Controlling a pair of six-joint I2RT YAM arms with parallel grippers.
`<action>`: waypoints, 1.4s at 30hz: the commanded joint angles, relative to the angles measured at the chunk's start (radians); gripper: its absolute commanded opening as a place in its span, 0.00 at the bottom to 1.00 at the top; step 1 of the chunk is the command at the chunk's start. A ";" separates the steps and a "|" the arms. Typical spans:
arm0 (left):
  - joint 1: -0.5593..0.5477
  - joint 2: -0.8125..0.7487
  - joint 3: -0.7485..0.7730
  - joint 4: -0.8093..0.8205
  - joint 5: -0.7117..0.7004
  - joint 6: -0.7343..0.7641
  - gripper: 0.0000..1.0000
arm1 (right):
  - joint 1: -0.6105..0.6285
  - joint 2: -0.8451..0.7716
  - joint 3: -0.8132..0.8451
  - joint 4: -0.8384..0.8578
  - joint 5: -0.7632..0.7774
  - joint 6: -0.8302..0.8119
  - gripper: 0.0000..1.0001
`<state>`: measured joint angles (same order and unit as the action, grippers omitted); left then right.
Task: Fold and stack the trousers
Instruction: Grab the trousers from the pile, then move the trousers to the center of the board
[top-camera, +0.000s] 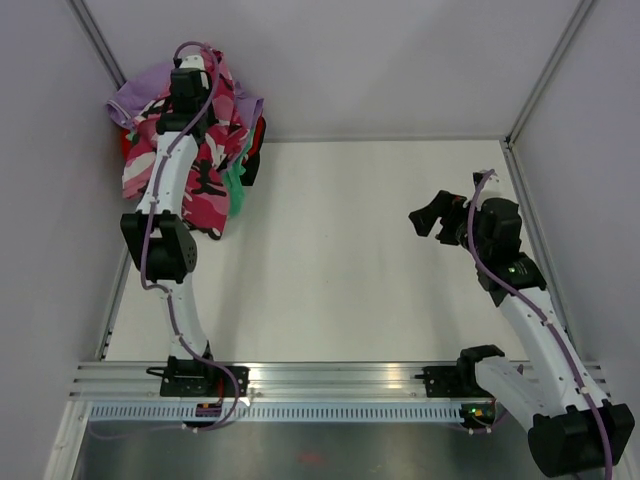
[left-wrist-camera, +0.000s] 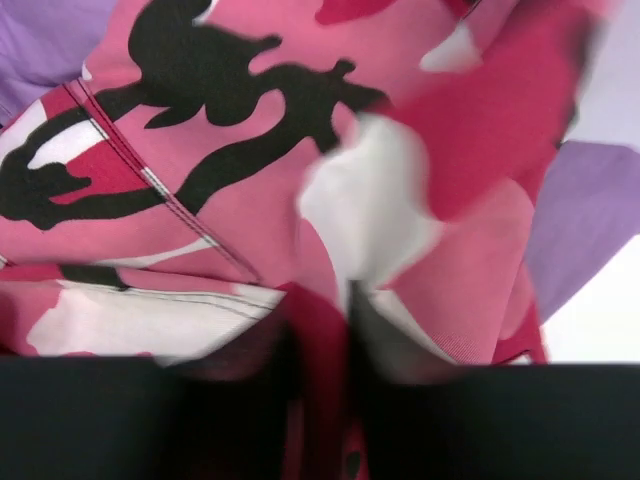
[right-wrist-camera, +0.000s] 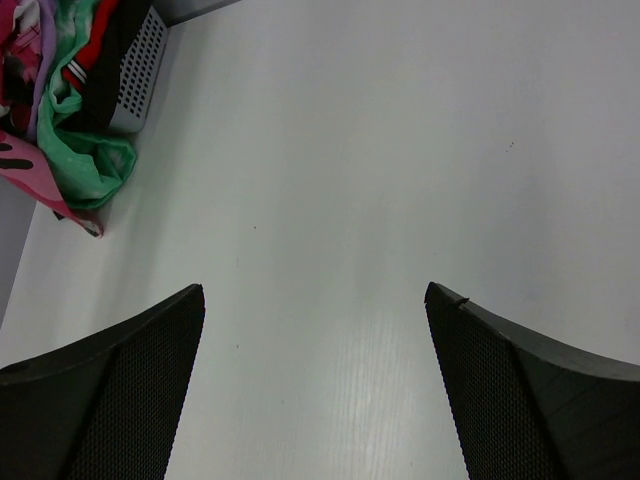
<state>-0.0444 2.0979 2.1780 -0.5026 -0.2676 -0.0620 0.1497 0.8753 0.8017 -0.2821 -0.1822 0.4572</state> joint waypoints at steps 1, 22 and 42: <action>0.014 -0.021 -0.023 0.038 0.122 0.045 0.19 | 0.002 0.022 0.039 0.064 -0.003 0.024 0.98; -0.854 -0.602 -0.088 -0.059 0.283 -0.010 0.02 | -0.006 0.048 0.398 -0.273 0.570 0.187 0.98; -0.749 -0.883 -0.844 -0.257 -0.124 -0.325 0.02 | -0.012 -0.168 0.211 -0.352 0.184 0.061 0.97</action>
<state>-0.9306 1.2888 1.4334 -0.7341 -0.3431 -0.3042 0.1375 0.6643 1.1011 -0.6697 0.2241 0.5613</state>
